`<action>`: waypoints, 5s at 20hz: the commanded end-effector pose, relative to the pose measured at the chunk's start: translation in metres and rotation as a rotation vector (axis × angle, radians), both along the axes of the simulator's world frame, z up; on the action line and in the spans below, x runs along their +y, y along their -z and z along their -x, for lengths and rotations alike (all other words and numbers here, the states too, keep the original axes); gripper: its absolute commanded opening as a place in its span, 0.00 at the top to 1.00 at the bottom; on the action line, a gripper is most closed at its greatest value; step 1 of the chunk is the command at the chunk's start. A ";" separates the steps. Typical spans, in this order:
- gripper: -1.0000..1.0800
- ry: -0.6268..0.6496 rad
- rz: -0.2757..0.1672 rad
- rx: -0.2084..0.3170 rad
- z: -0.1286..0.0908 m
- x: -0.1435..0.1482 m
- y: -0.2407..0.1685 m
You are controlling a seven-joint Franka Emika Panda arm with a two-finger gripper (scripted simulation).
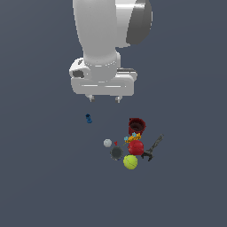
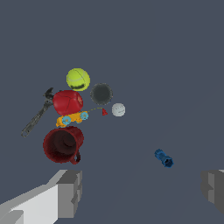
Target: Pick up a designated object from a clutter of objects.
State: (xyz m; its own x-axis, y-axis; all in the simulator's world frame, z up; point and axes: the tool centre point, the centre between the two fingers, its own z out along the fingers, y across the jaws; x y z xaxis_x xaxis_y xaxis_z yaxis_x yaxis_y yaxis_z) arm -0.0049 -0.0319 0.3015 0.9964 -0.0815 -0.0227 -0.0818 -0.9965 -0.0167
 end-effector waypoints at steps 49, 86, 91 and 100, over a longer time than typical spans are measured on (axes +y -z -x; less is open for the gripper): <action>0.04 -0.158 0.018 -0.023 -0.079 0.141 0.193; 1.00 -0.165 0.017 -0.022 -0.079 0.144 0.247; 1.00 -0.165 0.017 -0.022 -0.081 0.135 0.230; 1.00 -0.165 0.016 -0.022 -0.088 0.100 0.160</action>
State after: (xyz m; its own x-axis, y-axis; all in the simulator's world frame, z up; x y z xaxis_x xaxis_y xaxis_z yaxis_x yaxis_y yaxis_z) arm 0.0812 0.0751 0.1255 0.9965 0.0834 -0.0040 0.0834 -0.9965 -0.0004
